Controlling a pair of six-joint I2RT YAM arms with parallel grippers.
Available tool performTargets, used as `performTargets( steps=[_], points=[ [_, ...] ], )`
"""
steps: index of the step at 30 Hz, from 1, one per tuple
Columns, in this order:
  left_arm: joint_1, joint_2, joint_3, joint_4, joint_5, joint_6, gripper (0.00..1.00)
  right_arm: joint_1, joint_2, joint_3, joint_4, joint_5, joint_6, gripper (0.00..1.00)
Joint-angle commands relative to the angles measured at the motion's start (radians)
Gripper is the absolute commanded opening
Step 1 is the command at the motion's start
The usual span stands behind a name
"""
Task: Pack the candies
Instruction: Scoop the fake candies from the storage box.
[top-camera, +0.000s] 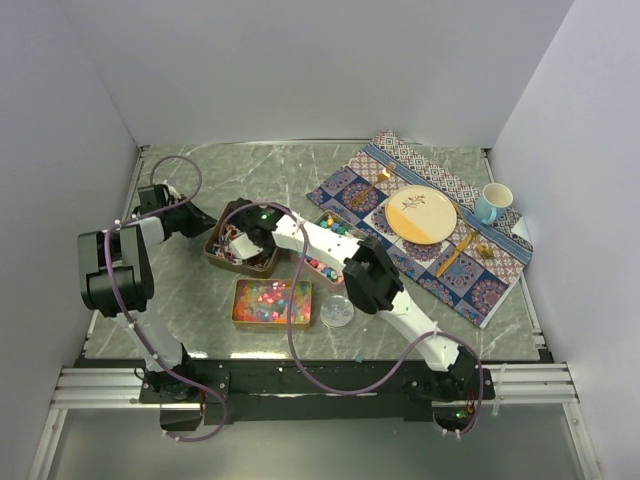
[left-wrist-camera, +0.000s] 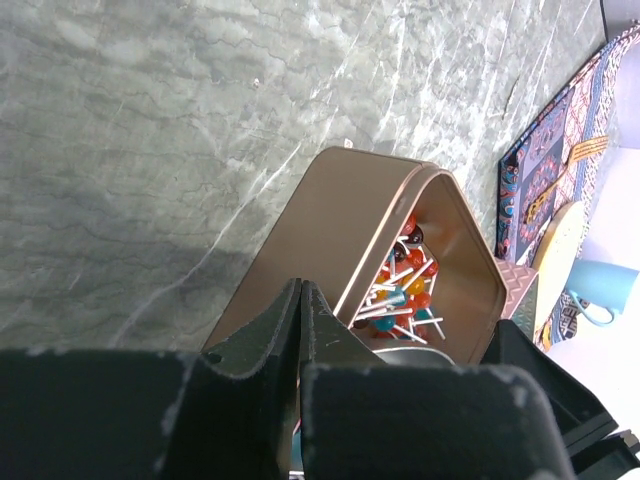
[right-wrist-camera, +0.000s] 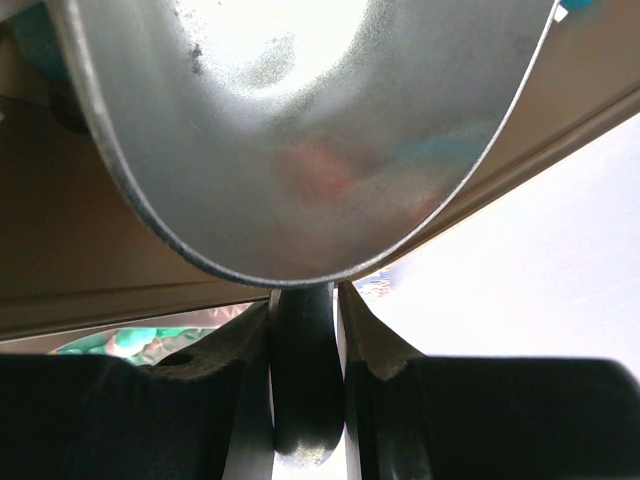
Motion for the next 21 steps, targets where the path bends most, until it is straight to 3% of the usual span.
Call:
performTargets(
  steps=[1,14,18,21],
  points=[
    [-0.032,-0.047,-0.028,-0.016,0.111,-0.023,0.09,0.059,-0.103,-0.046,0.131,-0.037,-0.096,0.00],
    [-0.031,-0.052,-0.026,-0.005,0.119,-0.034,0.09,0.098,-0.156,-0.144,0.187,0.152,-0.202,0.00],
    [-0.029,-0.065,-0.043,0.002,0.120,-0.040,0.09,0.109,-0.134,-0.156,0.174,0.132,-0.147,0.00],
    [-0.031,-0.076,-0.048,0.002,0.125,-0.039,0.09,0.102,-0.072,-0.077,0.106,0.082,-0.046,0.00]
  ],
)
